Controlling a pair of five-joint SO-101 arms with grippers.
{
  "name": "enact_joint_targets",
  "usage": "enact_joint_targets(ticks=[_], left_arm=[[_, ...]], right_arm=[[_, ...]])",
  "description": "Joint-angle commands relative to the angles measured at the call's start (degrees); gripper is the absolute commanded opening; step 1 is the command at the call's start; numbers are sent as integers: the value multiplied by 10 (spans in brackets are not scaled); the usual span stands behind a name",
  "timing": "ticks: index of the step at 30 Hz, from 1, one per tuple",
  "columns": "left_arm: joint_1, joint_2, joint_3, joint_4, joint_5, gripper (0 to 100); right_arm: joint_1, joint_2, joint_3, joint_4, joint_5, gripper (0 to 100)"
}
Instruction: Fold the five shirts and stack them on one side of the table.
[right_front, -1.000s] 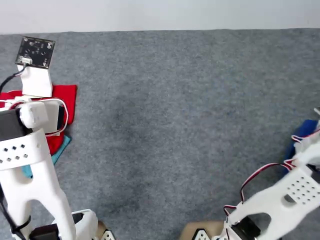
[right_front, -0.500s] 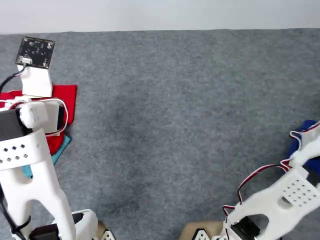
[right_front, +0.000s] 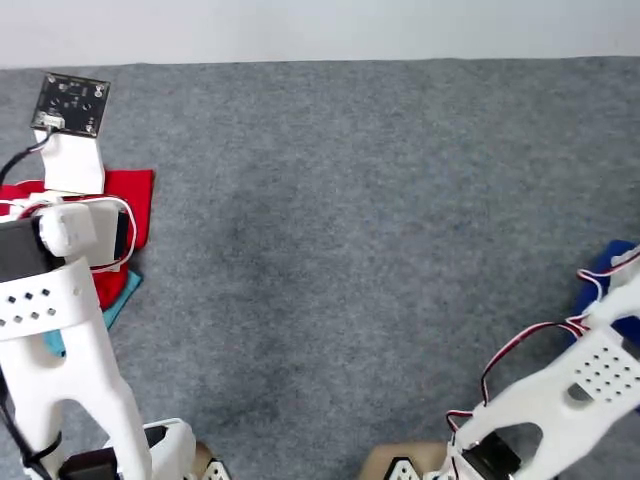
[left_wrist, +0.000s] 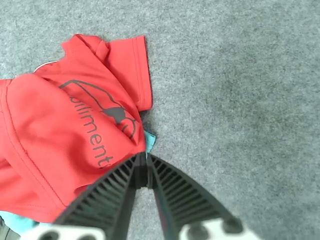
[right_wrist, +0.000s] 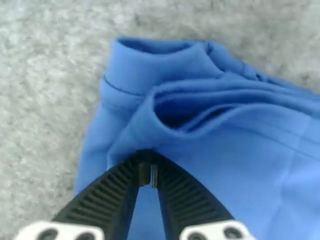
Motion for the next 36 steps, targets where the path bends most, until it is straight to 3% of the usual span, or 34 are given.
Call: enact_joint_targets(ticks=[1,12,19,28,36], left_arm=[[2,-17,-1,11,-4,7],[2,-16,-1,11,-4,7],[2,-17,34,11,-4,7],[2,-18,34,11,-4,7],[2,-18,34,11,-4,7]], right_arm=[[-24,-15,-32,9,-13,10],[-36,-100,-54,55,-75,24],[-39,-112,-54,58,-231,281],[-73,-51,-55,30,-235,223],[-59,-37,-55,-14,-235,162]])
